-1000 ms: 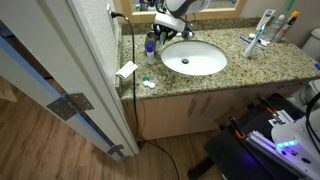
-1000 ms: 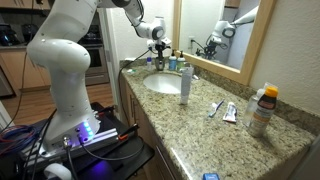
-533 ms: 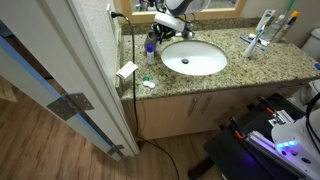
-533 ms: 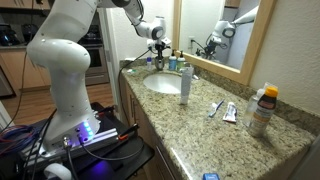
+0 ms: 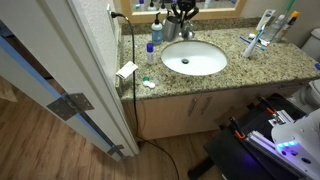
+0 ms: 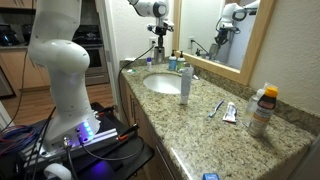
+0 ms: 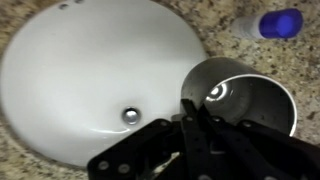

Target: Put the metal cup in the sink and then open the tap to fill it

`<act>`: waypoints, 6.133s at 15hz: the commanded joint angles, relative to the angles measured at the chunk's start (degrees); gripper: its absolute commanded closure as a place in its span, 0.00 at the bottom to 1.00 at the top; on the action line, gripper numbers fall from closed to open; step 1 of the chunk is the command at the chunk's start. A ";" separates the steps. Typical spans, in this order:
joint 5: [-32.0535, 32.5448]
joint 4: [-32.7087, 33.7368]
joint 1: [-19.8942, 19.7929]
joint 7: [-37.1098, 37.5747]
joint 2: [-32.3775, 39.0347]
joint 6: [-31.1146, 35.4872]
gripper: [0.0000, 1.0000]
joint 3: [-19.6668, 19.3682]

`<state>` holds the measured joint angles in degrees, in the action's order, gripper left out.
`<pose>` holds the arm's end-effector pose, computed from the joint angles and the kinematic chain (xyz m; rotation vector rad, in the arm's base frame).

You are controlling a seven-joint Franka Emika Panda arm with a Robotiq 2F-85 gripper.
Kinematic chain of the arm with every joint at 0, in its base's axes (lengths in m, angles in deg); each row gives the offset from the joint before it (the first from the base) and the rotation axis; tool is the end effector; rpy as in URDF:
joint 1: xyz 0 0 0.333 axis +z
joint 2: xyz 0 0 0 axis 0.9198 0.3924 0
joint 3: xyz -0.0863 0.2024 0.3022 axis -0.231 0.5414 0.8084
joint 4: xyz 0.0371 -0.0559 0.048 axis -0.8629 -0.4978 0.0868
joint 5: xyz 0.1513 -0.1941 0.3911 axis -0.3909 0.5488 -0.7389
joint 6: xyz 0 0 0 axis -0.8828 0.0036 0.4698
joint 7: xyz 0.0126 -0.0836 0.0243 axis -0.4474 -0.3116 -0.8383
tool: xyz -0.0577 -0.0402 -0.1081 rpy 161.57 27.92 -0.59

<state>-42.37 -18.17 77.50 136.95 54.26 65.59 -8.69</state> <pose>0.7243 0.1406 0.4265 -2.8653 1.0226 -0.0010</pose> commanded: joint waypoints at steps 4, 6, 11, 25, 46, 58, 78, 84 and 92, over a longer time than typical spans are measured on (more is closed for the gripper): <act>1.36 -18.75 -7.03 3.18 -17.57 -8.14 0.98 -3.29; 0.46 -24.90 -9.92 5.37 -19.82 -5.24 0.98 -4.84; -1.30 -40.68 -17.11 8.12 -22.97 6.12 0.98 -9.41; -14.48 -39.57 -14.86 9.34 -22.64 24.22 0.94 -4.12; 1.22 -16.41 -7.90 36.47 -4.04 3.56 0.98 2.10; -1.65 -11.46 -8.88 41.93 9.41 4.38 0.98 -2.07; -6.21 -4.11 -10.62 39.18 19.18 21.99 0.98 -3.71; -15.39 -1.73 -14.23 33.96 22.03 25.20 0.98 -0.08; -20.18 -2.28 -15.87 30.54 24.42 24.19 0.98 -0.16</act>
<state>-60.38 -21.45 63.05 170.12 77.68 90.21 -9.83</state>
